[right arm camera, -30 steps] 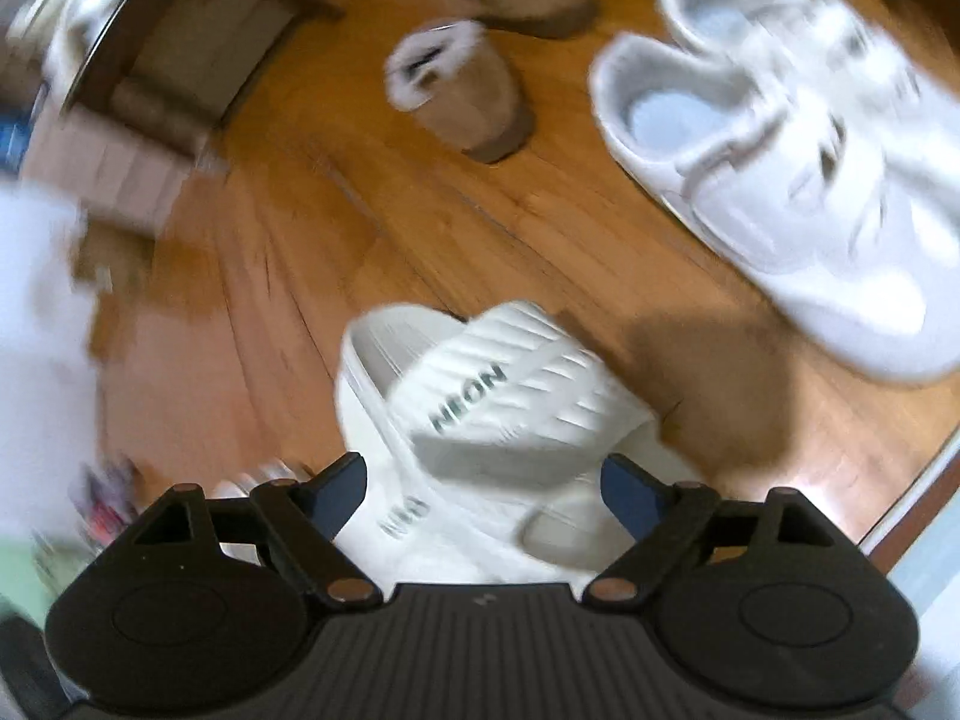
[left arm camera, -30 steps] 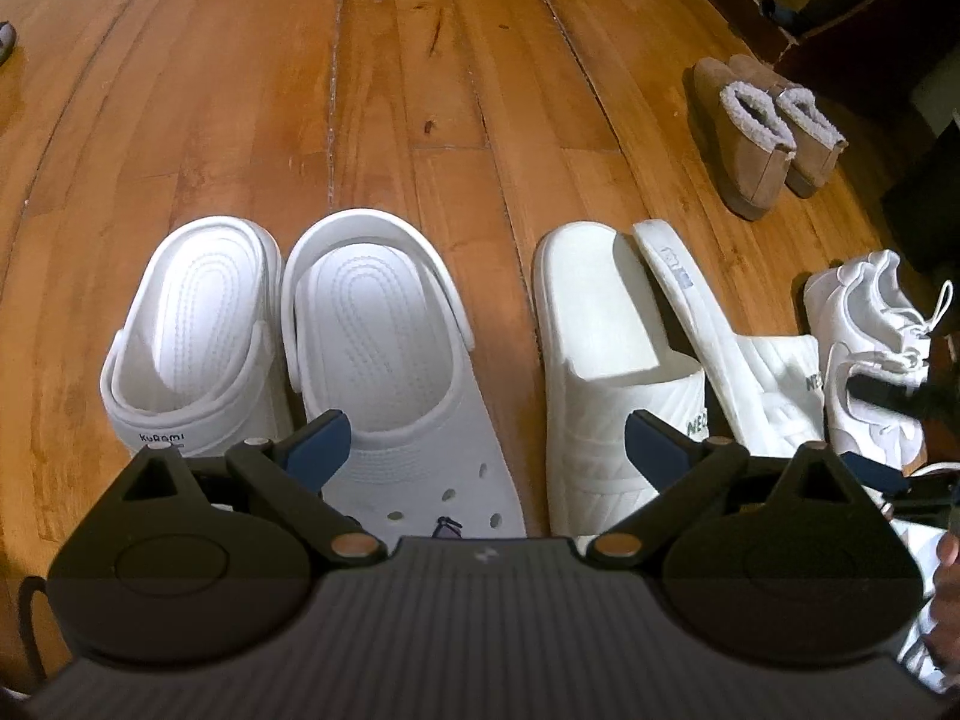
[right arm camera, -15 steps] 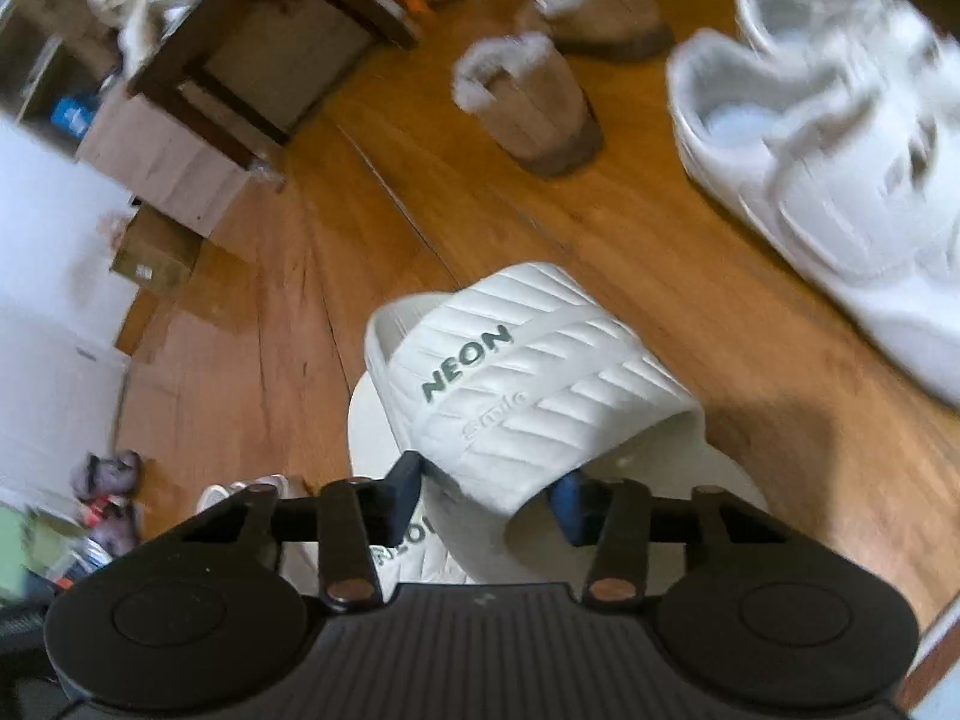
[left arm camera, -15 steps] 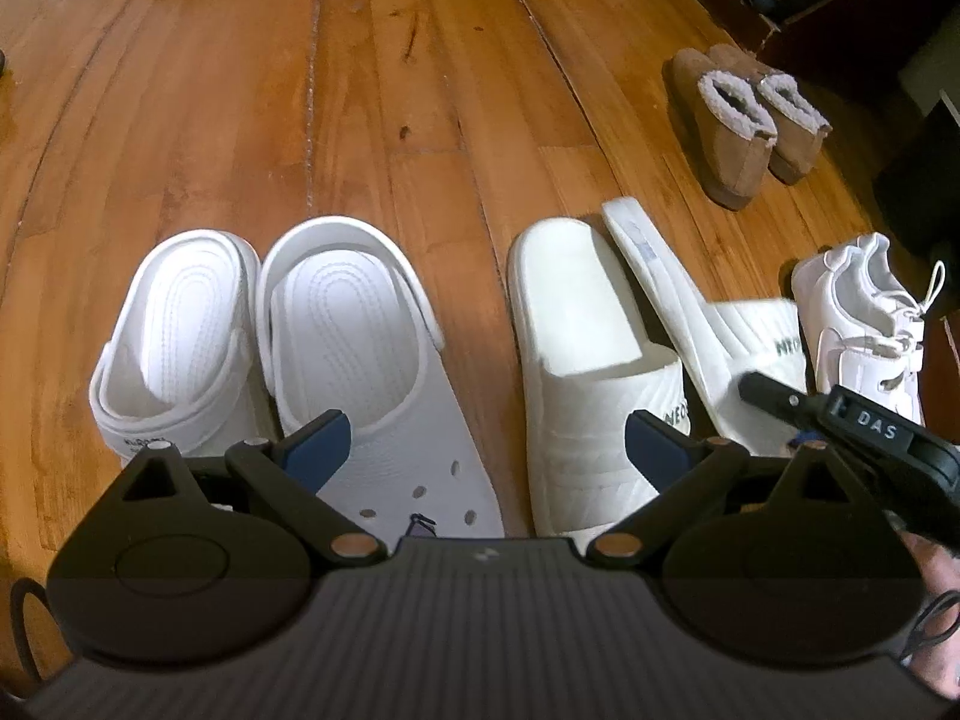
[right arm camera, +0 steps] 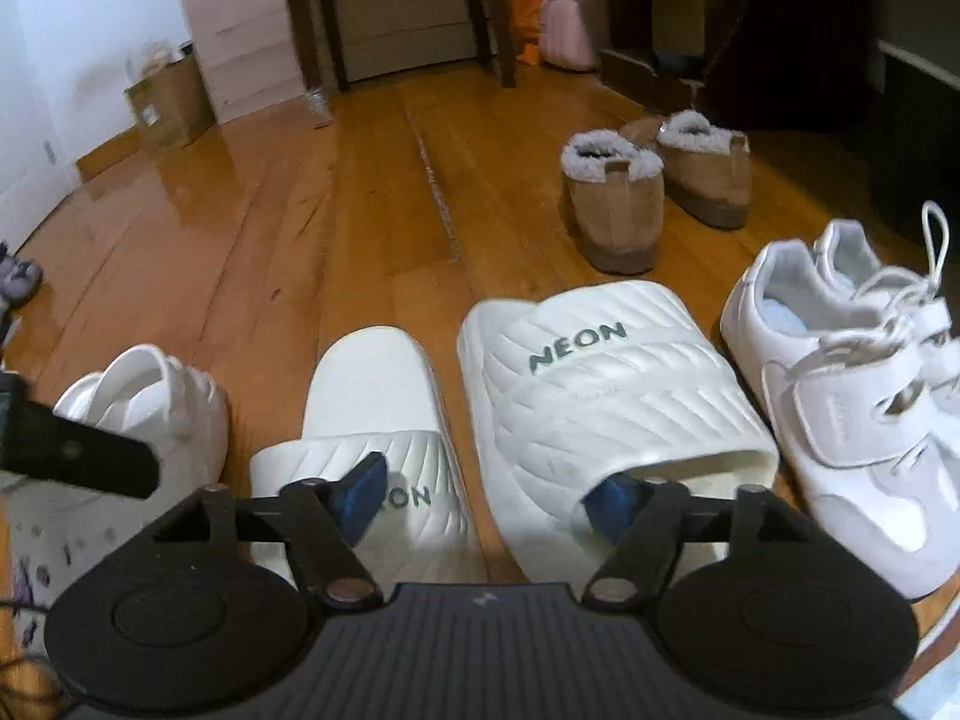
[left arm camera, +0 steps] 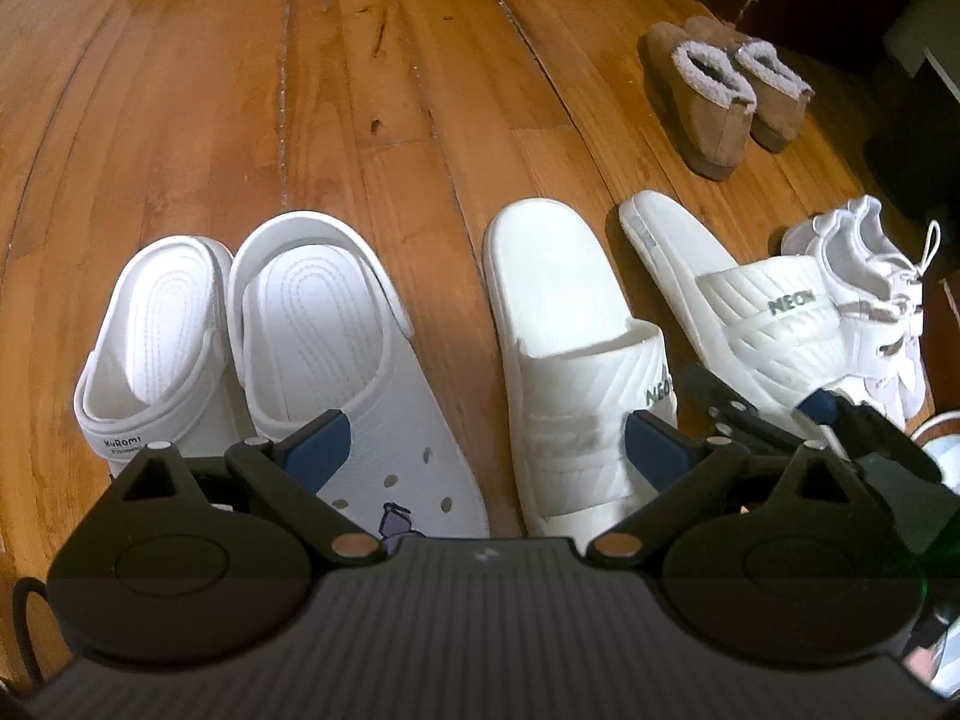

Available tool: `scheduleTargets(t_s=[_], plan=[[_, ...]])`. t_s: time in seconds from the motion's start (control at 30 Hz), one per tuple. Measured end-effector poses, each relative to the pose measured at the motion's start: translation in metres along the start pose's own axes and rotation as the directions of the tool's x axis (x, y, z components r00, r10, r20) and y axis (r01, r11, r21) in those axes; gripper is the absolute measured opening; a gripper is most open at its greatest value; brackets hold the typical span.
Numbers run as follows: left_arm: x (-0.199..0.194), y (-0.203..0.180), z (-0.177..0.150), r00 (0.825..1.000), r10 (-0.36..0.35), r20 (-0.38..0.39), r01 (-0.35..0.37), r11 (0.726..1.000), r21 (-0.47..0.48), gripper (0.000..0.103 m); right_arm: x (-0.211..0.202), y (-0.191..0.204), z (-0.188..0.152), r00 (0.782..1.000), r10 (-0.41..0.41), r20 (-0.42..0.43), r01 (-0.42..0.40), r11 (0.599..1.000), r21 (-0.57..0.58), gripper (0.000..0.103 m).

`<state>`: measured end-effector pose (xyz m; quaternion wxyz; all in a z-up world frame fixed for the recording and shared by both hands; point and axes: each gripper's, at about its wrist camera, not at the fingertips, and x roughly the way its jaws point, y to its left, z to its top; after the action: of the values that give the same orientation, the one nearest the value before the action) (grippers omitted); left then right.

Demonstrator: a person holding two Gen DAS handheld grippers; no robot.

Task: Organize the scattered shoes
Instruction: 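Set the NEON slide beside its mate with the right tool, adjust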

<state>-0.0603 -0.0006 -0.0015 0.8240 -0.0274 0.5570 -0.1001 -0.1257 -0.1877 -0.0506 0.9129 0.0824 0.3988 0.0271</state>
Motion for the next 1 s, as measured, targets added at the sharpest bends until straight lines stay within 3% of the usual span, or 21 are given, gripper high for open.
scheduleTargets(t_s=[0.03,0.1,0.2,0.27,0.33,0.37,0.4,0.47,0.53,0.6,0.67,0.73,0.8,0.83,0.87,0.9,1.0], plan=[[-0.001,-0.001,0.000,1.000,-0.009,-0.001,0.010,1.000,0.013,0.099,-0.005,-0.005,0.000,0.999,0.039,0.004,-0.039,0.999,0.036,0.089],[0.001,-0.002,-0.001,0.996,-0.084,-0.007,0.084,0.996,0.023,0.099,-0.007,-0.022,-0.004,0.994,0.113,0.016,-0.114,0.984,0.140,0.091],[0.004,-0.001,-0.002,0.981,-0.190,-0.028,0.190,0.982,-0.001,0.099,-0.009,-0.050,-0.007,0.979,0.200,0.040,-0.202,0.921,0.333,0.095],[0.007,-0.002,-0.001,0.975,-0.220,-0.040,0.220,0.975,-0.019,0.099,-0.008,-0.082,-0.008,0.955,0.283,0.089,-0.284,0.782,0.555,0.097],[0.011,-0.004,-0.002,0.978,-0.202,-0.049,0.201,0.979,-0.024,0.099,-0.006,-0.107,-0.010,0.932,0.335,0.139,-0.332,0.632,0.700,0.101],[0.013,-0.005,-0.003,0.980,-0.193,-0.053,0.191,0.981,-0.026,0.099,-0.004,-0.116,-0.010,0.930,0.341,0.136,-0.322,0.576,0.751,0.102],[0.014,-0.006,-0.003,0.981,-0.184,-0.056,0.183,0.983,-0.023,0.099,-0.003,-0.120,-0.009,0.935,0.336,0.115,-0.298,0.564,0.770,0.102],[0.017,-0.009,-0.004,0.986,-0.154,-0.063,0.154,0.988,-0.014,0.099,-0.005,-0.115,0.001,0.967,0.252,-0.019,-0.156,0.656,0.739,0.102],[0.019,-0.014,-0.005,0.988,-0.146,-0.058,0.146,0.989,0.002,0.099,-0.010,-0.110,0.003,0.969,0.247,-0.030,-0.150,0.675,0.722,0.102],[0.021,-0.019,-0.005,0.984,-0.170,-0.061,0.171,0.985,0.019,0.099,-0.013,-0.110,-0.001,0.950,0.311,0.014,-0.216,0.626,0.750,0.102],[0.027,-0.030,-0.009,0.976,-0.202,-0.079,0.206,0.978,0.044,0.099,-0.016,-0.116,-0.008,0.915,0.393,0.095,-0.305,0.517,0.800,0.102],[0.031,-0.037,-0.010,0.976,-0.200,-0.087,0.205,0.977,0.056,0.099,-0.014,-0.120,-0.011,0.899,0.424,0.110,-0.316,0.453,0.834,0.102],[0.033,-0.042,-0.011,0.978,-0.191,-0.087,0.197,0.978,0.067,0.099,-0.016,-0.117,-0.009,0.917,0.396,0.050,-0.259,0.495,0.830,0.102],[0.033,-0.045,-0.011,0.978,-0.189,-0.085,0.196,0.978,0.074,0.099,-0.021,-0.111,-0.005,0.940,0.340,-0.004,-0.202,0.567,0.799,0.102],[0.034,-0.047,-0.012,0.978,-0.190,-0.085,0.197,0.977,0.083,0.099,-0.026,-0.105,-0.002,0.952,0.306,-0.025,-0.177,0.613,0.770,0.102],[0.034,-0.050,-0.013,0.978,-0.191,-0.086,0.198,0.976,0.094,0.099,-0.028,-0.102,-0.002,0.952,0.307,-0.023,-0.182,0.620,0.763,0.102],[0.040,-0.064,-0.015,0.978,-0.187,-0.093,0.200,0.968,0.150,0.099,-0.032,-0.101,-0.007,0.922,0.384,0.060,-0.273,0.529,0.804,0.102]])
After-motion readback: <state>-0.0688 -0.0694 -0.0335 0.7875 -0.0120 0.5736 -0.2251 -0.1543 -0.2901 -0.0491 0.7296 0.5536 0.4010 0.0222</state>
